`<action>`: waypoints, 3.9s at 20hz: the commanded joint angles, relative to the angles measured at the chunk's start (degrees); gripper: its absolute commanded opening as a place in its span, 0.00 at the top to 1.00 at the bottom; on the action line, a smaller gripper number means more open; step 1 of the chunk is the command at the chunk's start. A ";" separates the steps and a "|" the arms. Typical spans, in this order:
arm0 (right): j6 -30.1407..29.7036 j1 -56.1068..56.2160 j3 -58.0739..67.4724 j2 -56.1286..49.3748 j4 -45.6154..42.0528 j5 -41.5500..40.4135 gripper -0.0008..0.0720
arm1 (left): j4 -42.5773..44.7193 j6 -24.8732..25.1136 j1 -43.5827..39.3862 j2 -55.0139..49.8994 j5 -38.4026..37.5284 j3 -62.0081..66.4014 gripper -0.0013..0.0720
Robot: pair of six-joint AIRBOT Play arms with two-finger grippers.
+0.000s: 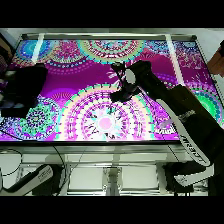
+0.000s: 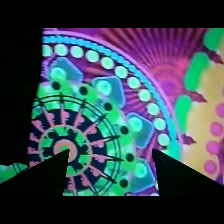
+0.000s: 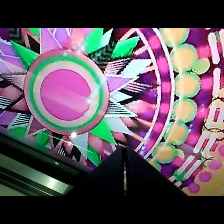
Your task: Fold the clothes and pants, and hang the long-sleeved shirts on hangers.
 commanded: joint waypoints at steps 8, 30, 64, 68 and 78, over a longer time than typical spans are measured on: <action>0.15 -0.02 0.02 0.00 6.14 1.20 0.96 | -29.49 7.45 36.85 -30.71 -10.45 25.97 0.18; 3.39 -0.02 0.02 0.00 7.43 1.29 0.96 | -19.98 6.29 30.01 -46.03 -17.99 39.54 0.67; -16.50 -25.14 0.42 12.26 -7.10 6.88 0.96 | 0.66 9.62 -74.38 -22.97 -53.31 24.50 0.94; -18.10 -31.98 0.42 12.24 -4.85 8.39 0.96 | 0.24 9.62 -76.04 -16.81 -53.29 17.79 0.94; -35.58 -26.18 0.61 4.52 23.56 -8.57 0.91 | -4.35 11.45 -55.76 5.11 -49.86 17.09 0.94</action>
